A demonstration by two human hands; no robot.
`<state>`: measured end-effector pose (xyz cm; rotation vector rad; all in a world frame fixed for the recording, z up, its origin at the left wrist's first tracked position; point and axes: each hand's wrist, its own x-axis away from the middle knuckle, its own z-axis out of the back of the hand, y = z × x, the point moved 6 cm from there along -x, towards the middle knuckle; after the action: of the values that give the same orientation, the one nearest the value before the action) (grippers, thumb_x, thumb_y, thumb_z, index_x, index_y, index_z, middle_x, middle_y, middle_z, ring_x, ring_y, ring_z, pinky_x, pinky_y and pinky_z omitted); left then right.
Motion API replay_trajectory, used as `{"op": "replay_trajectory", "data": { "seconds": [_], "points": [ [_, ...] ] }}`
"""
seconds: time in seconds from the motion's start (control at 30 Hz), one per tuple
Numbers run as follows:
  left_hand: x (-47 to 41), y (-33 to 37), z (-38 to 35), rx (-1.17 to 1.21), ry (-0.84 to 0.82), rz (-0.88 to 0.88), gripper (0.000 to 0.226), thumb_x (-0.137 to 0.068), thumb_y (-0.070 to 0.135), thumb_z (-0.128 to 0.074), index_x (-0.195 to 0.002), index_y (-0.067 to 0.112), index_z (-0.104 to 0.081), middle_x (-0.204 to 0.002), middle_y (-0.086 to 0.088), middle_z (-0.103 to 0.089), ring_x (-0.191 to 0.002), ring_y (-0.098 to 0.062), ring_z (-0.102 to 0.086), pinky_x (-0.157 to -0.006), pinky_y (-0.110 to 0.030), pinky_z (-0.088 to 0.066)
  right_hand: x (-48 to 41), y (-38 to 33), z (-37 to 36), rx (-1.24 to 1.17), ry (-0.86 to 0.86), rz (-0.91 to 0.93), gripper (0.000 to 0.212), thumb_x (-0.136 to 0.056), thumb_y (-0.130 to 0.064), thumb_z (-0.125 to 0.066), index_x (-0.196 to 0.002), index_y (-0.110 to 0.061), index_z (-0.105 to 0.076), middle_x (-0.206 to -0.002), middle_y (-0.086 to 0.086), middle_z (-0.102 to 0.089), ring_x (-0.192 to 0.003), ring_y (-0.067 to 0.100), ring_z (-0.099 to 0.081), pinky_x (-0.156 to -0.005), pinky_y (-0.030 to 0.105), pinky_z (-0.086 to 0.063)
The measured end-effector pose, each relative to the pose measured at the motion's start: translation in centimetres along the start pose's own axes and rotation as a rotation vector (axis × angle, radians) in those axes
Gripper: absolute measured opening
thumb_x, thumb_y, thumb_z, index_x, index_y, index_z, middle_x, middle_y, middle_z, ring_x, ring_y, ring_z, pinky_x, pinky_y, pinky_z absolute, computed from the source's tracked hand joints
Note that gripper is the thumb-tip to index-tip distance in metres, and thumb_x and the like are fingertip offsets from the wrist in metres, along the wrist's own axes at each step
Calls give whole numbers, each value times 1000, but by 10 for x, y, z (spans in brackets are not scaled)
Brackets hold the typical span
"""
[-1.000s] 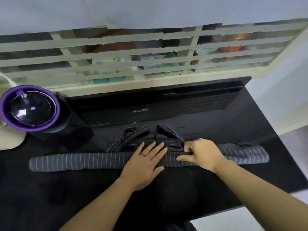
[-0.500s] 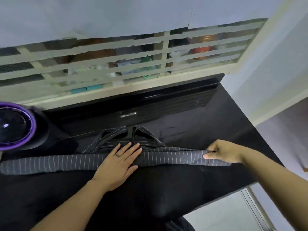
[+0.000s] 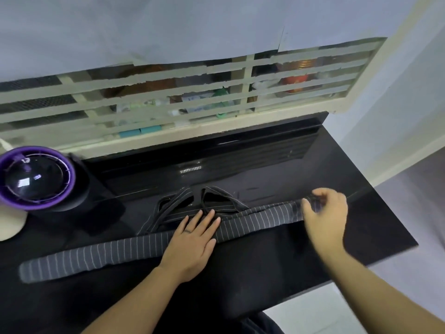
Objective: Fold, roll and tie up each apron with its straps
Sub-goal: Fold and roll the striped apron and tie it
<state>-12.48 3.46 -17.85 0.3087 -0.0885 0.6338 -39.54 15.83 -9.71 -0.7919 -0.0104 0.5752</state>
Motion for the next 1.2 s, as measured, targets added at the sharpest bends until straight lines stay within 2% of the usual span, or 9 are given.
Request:
{"op": "replay_trajectory", "data": {
  "seconds": [0.07, 0.17, 0.37, 0.57, 0.67, 0.87, 0.97, 1.1, 1.2],
  "points": [
    [3, 13, 2, 8, 17, 19, 55, -96, 49, -4, -148, 31, -8, -155, 14, -1, -146, -14, -2, -115, -32, 6, 33, 15, -8, -328, 64, -390, 23, -81, -8, -71, -98, -8, -56, -99, 9, -56, -87, 23, -54, -88, 39, -44],
    [4, 40, -2, 30, -20, 0, 60, -92, 46, 1, -150, 34, 1, -154, 16, 14, -144, -8, 13, -117, -31, 13, 86, 24, -55, -875, -232, -1034, 37, -86, -7, -68, -119, -3, -51, -115, 17, -60, -89, 20, -60, -87, 35, -49],
    [10, 57, -6, 19, -58, -22, 71, -83, 45, 11, -152, 32, 3, -157, 13, 14, -146, -11, 13, -115, -34, 16, 104, 5, -77, -1005, -467, -1084, 57, -79, -2, -72, -128, -1, -42, -119, 19, -60, -112, 25, -59, -92, 33, -47],
    [13, 64, -8, 51, -43, -129, 59, -94, 39, -12, -151, 29, -19, -159, 7, 0, -146, -13, 4, -117, -42, 8, 117, -7, -74, -652, -498, -859, 43, -77, -16, -79, -100, -5, -44, -89, 5, -55, -87, 15, -57, -80, 33, -49],
    [17, 66, -4, -57, 27, -186, 50, -90, 25, -34, -138, 24, -50, -146, -5, -39, -139, -26, -32, -112, -55, -22, 104, -15, -53, -494, -306, -675, 31, -84, -14, -71, -68, -11, -44, -58, -2, -46, -58, 13, -48, -62, 31, -42],
    [55, 32, -9, -133, 144, -73, 52, -81, 16, -37, -127, 21, -61, -122, 1, -59, -119, -20, -49, -110, -51, -24, 73, -30, -27, -334, -59, -370, 31, -88, -3, -61, -73, -17, -38, -97, 20, -56, -91, 33, -54, -85, 32, -41],
    [55, 17, -5, -56, 8, 62, 48, -85, 35, -36, -129, 31, -57, -136, 1, -54, -129, -23, -48, -113, -53, -27, 66, -53, -32, -104, -139, -123, 39, -86, 2, -62, -65, -15, -33, -110, 26, -50, -87, 35, -51, -74, 27, -33],
    [41, 16, 5, 10, -68, 29, 50, -90, 48, -30, -138, 40, -41, -157, 7, -24, -147, -22, -16, -115, -51, -1, 75, -102, -49, 343, -132, 512, 36, -47, 6, -80, -58, -11, -50, -65, 8, -51, -57, 27, -50, -59, 33, -33],
    [33, 13, 13, 62, -65, -16, 45, -98, 43, -34, -143, 42, -31, -158, 12, -14, -148, -16, 2, -119, -46, 10, 98, -124, -80, 376, -235, 821, 53, -60, -8, -72, -111, -14, -62, -96, -1, -63, -69, 20, -54, -67, 32, -35]
  ]
}}
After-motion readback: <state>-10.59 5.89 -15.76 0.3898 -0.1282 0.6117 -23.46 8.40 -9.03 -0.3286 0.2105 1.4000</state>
